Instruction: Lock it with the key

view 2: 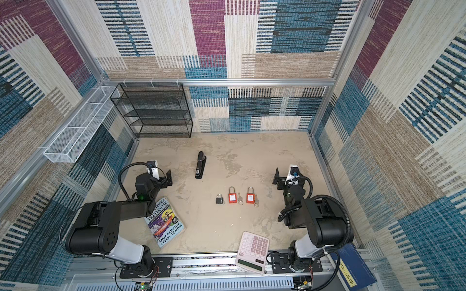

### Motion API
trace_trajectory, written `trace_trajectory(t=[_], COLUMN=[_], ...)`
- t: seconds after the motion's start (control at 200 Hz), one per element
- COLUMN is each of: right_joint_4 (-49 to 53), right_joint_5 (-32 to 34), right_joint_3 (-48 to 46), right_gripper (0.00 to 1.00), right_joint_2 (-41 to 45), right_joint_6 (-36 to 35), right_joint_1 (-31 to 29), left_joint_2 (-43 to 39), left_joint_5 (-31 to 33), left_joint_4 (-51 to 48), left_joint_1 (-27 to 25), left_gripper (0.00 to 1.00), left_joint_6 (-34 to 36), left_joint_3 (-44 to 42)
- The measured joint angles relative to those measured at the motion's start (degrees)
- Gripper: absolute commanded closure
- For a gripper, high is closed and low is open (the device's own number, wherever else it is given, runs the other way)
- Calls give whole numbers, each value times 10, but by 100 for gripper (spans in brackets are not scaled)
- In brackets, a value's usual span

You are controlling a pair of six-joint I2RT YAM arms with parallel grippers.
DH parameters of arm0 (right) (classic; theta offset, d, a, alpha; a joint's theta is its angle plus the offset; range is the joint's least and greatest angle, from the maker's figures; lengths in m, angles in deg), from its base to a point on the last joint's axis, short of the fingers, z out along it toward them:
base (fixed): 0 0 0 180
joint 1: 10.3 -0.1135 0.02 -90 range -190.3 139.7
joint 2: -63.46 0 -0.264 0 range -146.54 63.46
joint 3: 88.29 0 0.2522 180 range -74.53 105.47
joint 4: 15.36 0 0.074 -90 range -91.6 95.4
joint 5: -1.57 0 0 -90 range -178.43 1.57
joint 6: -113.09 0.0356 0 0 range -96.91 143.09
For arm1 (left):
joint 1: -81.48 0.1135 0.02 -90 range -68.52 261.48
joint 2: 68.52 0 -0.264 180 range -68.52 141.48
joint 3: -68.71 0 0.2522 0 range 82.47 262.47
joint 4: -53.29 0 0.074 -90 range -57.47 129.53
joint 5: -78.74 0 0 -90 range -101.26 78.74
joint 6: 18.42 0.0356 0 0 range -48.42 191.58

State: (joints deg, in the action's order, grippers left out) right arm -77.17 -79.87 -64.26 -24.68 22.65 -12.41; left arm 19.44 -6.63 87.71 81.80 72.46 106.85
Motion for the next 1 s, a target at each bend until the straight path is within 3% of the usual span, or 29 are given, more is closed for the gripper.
trace_trajectory(t=[0.666,0.887,1.002], right_joint_4=[0,0,0], right_joint_5=[-5,-5,-5], right_joint_3=[2,2,2], right_gripper=[1,1,1], right_joint_2=[0,0,0], right_joint_6=[0,0,0], right_joint_1=[2,2,2], left_joint_2=[3,-6,-6], left_joint_5=[24,-81,-76], left_joint_4=[-22,30,49], left_joint_1=[0,0,0], left_gripper=[0,0,1], left_joint_6=[-9,17,18], left_joint_3=[-1,-57,-66])
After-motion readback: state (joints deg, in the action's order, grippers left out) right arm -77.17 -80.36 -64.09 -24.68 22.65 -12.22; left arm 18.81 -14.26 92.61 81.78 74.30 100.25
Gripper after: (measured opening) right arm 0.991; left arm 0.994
